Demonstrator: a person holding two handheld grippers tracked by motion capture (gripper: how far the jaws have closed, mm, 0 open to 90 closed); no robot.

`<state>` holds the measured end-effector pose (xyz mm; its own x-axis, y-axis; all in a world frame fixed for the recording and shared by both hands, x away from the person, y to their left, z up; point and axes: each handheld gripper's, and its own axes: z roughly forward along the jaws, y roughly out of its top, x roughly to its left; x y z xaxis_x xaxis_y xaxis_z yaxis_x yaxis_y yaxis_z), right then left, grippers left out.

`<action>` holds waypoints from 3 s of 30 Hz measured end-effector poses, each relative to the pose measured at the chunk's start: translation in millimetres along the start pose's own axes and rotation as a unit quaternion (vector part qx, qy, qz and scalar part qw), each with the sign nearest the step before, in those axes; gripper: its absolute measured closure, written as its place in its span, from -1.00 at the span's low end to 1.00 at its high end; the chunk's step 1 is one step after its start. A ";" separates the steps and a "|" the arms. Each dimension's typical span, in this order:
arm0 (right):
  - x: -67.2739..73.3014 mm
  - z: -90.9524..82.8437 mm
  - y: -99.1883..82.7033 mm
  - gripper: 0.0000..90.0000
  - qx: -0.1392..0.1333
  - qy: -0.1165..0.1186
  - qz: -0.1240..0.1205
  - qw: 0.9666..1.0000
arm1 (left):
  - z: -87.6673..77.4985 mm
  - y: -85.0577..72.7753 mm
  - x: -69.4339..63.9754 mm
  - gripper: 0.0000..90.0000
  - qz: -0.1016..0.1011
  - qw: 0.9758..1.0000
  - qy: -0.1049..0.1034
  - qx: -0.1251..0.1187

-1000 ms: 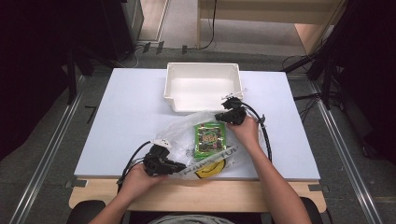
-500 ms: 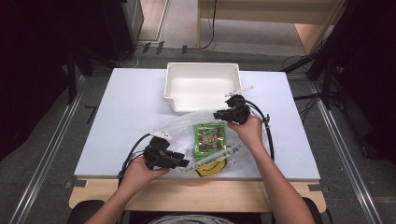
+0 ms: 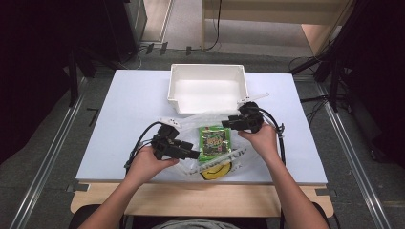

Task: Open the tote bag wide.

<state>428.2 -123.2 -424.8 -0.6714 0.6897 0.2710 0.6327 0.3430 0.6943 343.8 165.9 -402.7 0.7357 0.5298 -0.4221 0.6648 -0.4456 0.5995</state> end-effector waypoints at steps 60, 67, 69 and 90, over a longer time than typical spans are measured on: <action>35.9 -23.4 -49.0 1.00 0.034 0.015 -0.009 0.999 | 82.3 94.0 75.9 1.00 0.021 0.994 0.093 0.048; 36.2 -17.2 -51.9 1.00 0.046 0.019 -0.008 0.999 | 89.1 91.1 92.3 1.00 0.006 0.994 0.102 0.035; 37.6 -16.8 -54.6 1.00 0.048 0.021 -0.006 0.999 | 91.4 89.8 95.1 1.00 0.001 0.995 0.098 0.033; 53.9 -30.8 -104.7 1.00 0.073 0.024 -0.006 0.997 | 99.8 87.3 97.3 1.00 0.004 0.994 0.104 0.033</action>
<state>313.9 -141.6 -462.4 -0.6946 0.6551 0.2973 0.6717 0.4427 0.5940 486.3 106.5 -459.2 0.7035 0.6601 -0.2634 0.6708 -0.4942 0.5530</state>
